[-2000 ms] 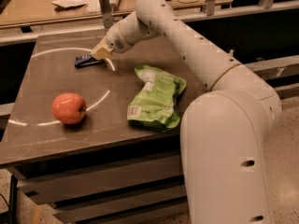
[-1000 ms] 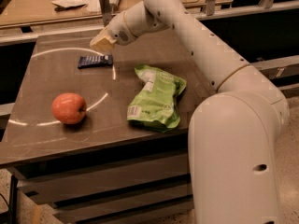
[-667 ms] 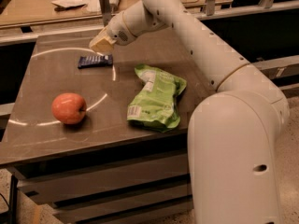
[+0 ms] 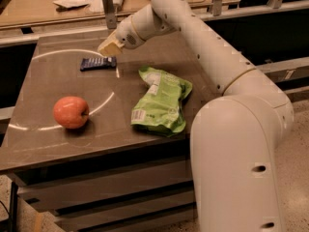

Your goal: Move rxbar blueberry near apple

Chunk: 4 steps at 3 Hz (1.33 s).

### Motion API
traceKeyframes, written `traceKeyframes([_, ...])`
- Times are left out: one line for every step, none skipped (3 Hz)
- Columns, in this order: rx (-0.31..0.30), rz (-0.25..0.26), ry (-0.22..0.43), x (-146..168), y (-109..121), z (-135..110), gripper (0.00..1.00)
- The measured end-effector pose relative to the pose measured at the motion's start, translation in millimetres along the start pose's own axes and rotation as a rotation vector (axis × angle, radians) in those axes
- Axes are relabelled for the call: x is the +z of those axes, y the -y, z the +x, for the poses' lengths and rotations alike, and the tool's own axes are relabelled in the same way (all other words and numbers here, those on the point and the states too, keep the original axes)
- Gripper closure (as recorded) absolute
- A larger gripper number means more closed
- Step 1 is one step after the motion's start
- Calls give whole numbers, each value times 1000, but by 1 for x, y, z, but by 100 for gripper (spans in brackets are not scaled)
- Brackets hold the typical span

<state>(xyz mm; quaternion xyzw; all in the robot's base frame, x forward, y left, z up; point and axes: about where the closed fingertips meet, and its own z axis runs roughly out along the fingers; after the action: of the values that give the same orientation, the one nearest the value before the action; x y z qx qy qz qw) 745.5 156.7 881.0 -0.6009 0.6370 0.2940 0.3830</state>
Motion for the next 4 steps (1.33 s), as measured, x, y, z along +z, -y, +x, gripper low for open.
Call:
traceKeyframes([21,2,4,3,6,7,15])
traceKeyframes([34,-4,0,6,8,12,0])
traceKeyframes([44,-16,-12,10,7,17,0])
traceKeyframes([56,-33,-27,15,5,23,0])
